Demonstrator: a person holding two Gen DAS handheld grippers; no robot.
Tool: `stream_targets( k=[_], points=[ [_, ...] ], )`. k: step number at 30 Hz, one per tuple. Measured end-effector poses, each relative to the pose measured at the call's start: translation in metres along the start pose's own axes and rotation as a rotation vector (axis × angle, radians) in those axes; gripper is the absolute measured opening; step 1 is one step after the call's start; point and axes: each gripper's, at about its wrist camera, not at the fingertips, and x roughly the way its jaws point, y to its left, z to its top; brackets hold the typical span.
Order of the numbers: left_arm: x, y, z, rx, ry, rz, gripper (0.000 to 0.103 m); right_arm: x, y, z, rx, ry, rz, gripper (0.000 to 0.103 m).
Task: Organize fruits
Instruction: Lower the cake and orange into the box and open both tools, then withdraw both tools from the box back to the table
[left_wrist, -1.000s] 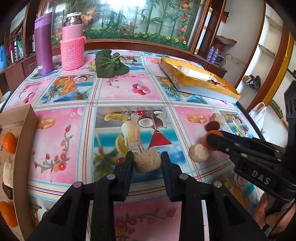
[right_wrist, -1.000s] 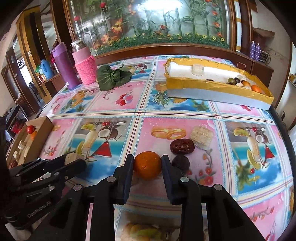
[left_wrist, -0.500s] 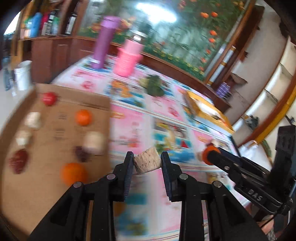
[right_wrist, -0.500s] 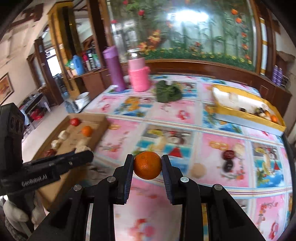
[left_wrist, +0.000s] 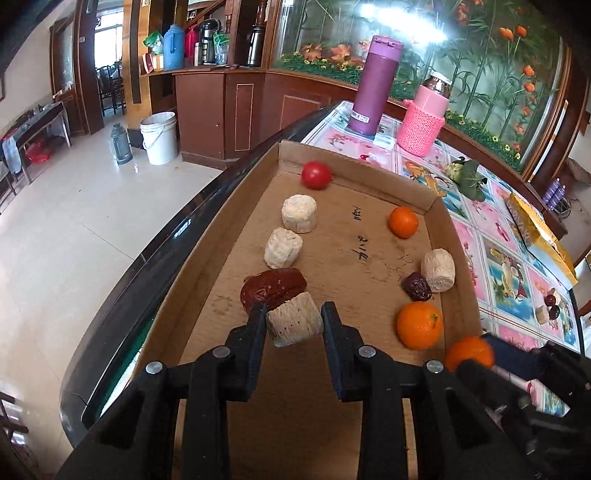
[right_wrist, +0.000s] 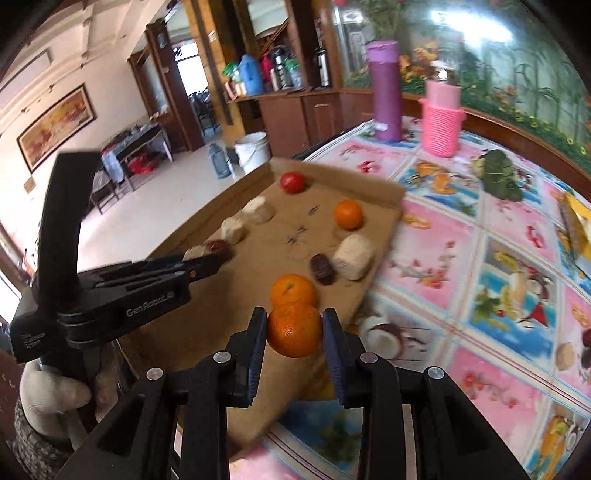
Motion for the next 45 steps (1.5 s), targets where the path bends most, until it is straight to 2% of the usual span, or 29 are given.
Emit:
stream_targets(
  k=[6, 12, 17, 22, 25, 27, 36, 39, 45],
  points=[
    [-0.003, 0.01, -0.002, -0.037, 0.0, -0.023, 0.029, 0.029, 0.015, -0.006, -0.034, 0.064, 0.005, 0.034],
    [-0.013, 0.018, 0.002, -0.064, -0.027, -0.033, 0.031, 0.035, 0.023, -0.006, -0.07, 0.059, -0.013, 0.036],
    [-0.031, 0.019, 0.004, -0.07, -0.068, -0.027, 0.045, 0.026, 0.021, -0.004, -0.055, 0.029, -0.002, 0.049],
    [-0.048, 0.006, 0.005, -0.047, -0.088, -0.042, 0.052, 0.004, 0.016, -0.006, -0.03, -0.016, -0.001, 0.061],
    [-0.057, -0.009, 0.003, -0.011, -0.1, -0.05, 0.057, -0.014, 0.006, -0.011, 0.002, -0.046, -0.011, 0.064],
    [-0.062, -0.02, 0.002, 0.012, -0.105, -0.063, 0.063, -0.025, -0.005, -0.016, 0.029, -0.06, -0.023, 0.065],
    [-0.077, -0.085, -0.011, 0.15, -0.091, -0.144, 0.066, -0.077, -0.071, -0.052, 0.158, -0.113, -0.114, 0.068],
    [-0.077, -0.107, -0.017, 0.191, -0.079, -0.175, 0.07, -0.1, -0.104, -0.072, 0.211, -0.122, -0.178, 0.068],
    [-0.058, -0.151, -0.032, 0.273, -0.01, -0.222, 0.07, -0.154, -0.191, -0.12, 0.382, -0.123, -0.352, 0.068]
  ],
)
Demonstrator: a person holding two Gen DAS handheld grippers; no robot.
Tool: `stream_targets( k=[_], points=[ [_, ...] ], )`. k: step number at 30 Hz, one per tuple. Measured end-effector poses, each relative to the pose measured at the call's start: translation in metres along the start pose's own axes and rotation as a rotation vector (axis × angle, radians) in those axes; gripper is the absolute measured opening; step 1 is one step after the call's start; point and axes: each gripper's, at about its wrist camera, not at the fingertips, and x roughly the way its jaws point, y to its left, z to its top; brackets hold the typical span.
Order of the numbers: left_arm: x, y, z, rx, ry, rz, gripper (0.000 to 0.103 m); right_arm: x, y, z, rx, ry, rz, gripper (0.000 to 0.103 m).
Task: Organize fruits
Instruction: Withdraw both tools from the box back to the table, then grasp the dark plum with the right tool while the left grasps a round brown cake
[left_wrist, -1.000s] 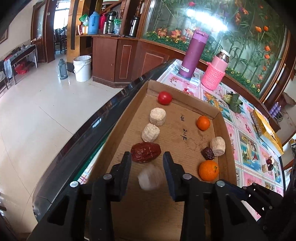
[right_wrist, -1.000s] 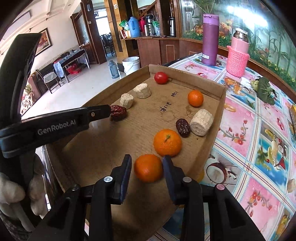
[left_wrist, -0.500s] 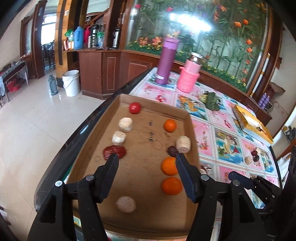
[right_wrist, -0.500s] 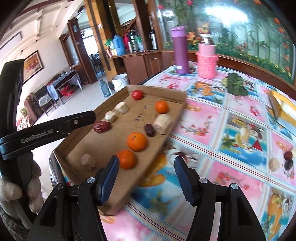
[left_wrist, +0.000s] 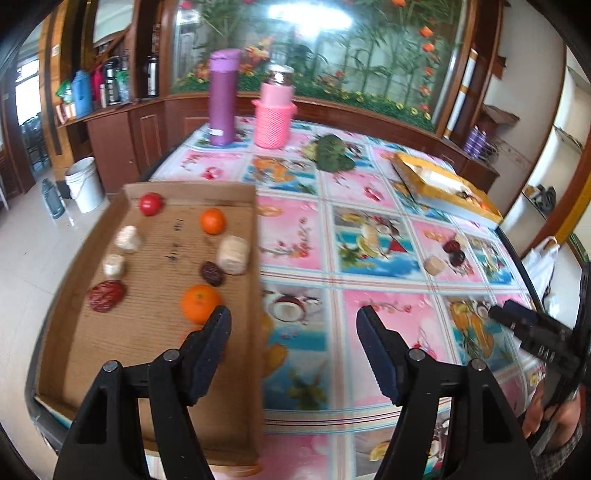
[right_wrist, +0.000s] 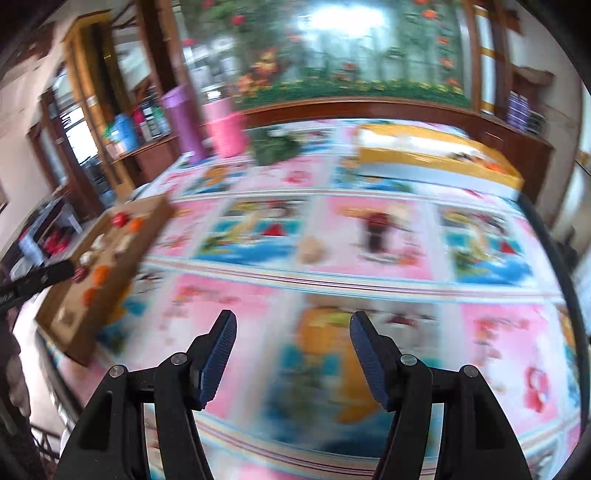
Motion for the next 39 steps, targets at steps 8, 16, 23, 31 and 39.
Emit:
stream_targets(
  k=[8, 16, 23, 31, 39],
  points=[
    [0.026, -0.04, -0.01, 0.095, 0.069, -0.04, 0.07, 0.0, -0.078, 0.022, 0.154, -0.004, -0.08, 0.068],
    [0.037, -0.037, -0.01, 0.076, 0.098, -0.03, 0.07, 0.053, -0.062, 0.053, 0.13, 0.027, -0.039, 0.068],
    [0.045, -0.046, -0.003, 0.106, 0.101, -0.03, 0.07, 0.092, -0.045, 0.064, 0.066, 0.052, -0.081, 0.049],
    [0.075, -0.096, 0.014, 0.203, 0.106, -0.089, 0.069, 0.095, -0.056, 0.059, 0.091, 0.041, -0.047, 0.024],
    [0.129, -0.162, 0.03, 0.313, 0.134, -0.182, 0.069, 0.075, -0.07, 0.06, 0.163, -0.027, -0.009, 0.024]
  ],
)
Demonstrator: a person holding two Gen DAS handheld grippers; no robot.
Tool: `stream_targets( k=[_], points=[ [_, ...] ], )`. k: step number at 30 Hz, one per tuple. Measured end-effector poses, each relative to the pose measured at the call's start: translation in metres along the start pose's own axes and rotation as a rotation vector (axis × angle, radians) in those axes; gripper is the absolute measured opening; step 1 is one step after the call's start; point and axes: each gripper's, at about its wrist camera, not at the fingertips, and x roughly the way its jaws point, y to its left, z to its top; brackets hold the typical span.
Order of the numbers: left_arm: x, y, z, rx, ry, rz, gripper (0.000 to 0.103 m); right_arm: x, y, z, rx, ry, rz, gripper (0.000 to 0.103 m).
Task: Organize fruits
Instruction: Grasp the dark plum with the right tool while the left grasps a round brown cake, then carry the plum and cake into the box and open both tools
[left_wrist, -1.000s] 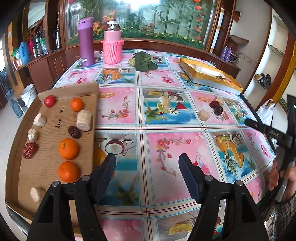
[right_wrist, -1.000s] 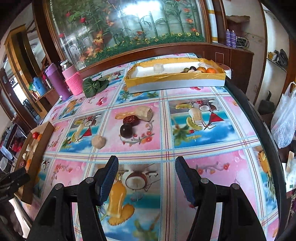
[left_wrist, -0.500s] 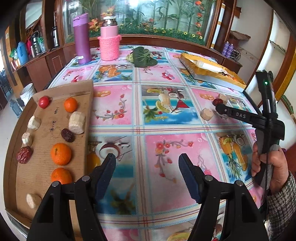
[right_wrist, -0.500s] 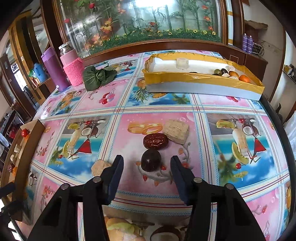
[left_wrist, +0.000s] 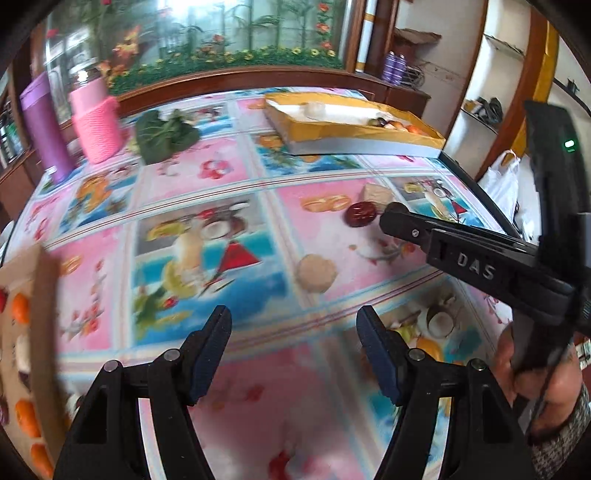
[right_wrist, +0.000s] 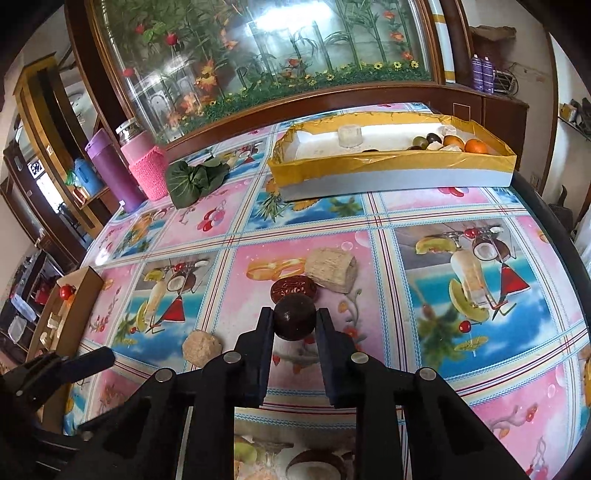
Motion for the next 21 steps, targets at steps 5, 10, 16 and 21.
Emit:
stream_targets(
  k=[5, 10, 16, 21],
  points=[
    [0.03, -0.013, 0.016, 0.031, 0.028, -0.005, 0.055, -0.004, -0.006, 0.003, 0.036, -0.009, 0.012, 0.024],
    [0.036, -0.013, 0.019, 0.038, 0.022, 0.02, 0.027, -0.005, -0.004, 0.005, 0.028, -0.019, 0.006, 0.024],
    [0.019, -0.006, 0.012, 0.002, -0.004, 0.021, 0.027, -0.006, 0.003, 0.004, -0.008, -0.035, -0.004, 0.024],
    [-0.027, 0.021, -0.001, -0.072, -0.059, 0.014, 0.027, -0.008, 0.012, 0.001, -0.05, -0.052, -0.002, 0.024]
  ],
)
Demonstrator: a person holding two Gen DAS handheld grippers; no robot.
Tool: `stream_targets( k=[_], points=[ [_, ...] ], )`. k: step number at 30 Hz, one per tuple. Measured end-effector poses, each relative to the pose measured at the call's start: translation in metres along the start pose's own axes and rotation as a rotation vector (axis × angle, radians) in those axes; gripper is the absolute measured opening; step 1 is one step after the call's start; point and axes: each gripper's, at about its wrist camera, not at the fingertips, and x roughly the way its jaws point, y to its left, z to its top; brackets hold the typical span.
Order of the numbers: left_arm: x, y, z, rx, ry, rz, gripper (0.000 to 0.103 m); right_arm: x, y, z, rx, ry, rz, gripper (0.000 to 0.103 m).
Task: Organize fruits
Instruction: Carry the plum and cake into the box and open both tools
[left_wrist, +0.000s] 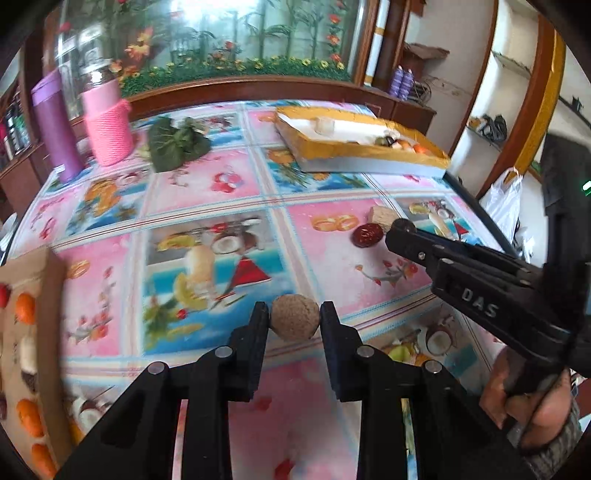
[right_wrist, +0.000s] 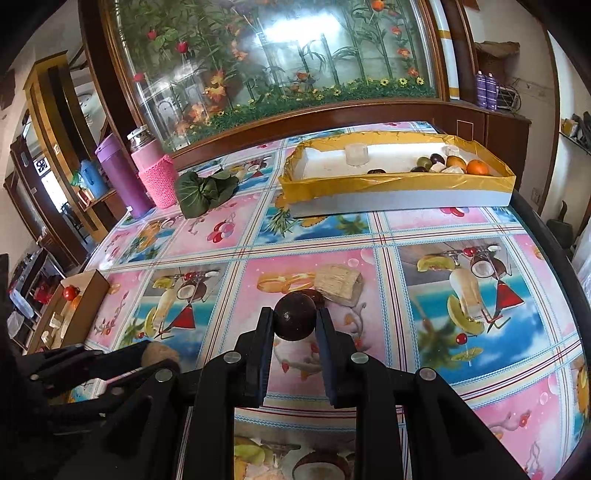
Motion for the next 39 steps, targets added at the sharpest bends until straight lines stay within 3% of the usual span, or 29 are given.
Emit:
stream_targets(
  k=[5, 9, 15, 19, 24, 30, 39],
  points=[
    [-0.052, 0.057, -0.019, -0.102, -0.054, 0.064, 0.028, -0.001, 0.017, -0.005, -0.068, -0.013, -0.014, 0.024],
    [-0.092, 0.122, -0.042, -0.182, -0.087, 0.2, 0.028, -0.004, 0.037, -0.009, -0.1, 0.001, -0.01, 0.024],
    [-0.129, 0.217, -0.077, -0.329, -0.075, 0.37, 0.028, -0.015, 0.092, -0.014, -0.136, 0.041, 0.123, 0.025],
    [-0.137, 0.257, -0.088, -0.359, -0.06, 0.438, 0.028, -0.016, 0.153, -0.012, -0.2, 0.074, 0.228, 0.025],
    [-0.129, 0.28, -0.09, -0.367, -0.01, 0.448, 0.028, -0.007, 0.234, -0.023, -0.304, 0.131, 0.33, 0.025],
    [-0.121, 0.279, -0.098, -0.354, 0.023, 0.429, 0.028, 0.018, 0.314, -0.038, -0.431, 0.207, 0.398, 0.025],
    [-0.131, 0.283, -0.118, -0.411, -0.01, 0.358, 0.028, 0.075, 0.365, -0.045, -0.473, 0.319, 0.405, 0.025]
  ],
)
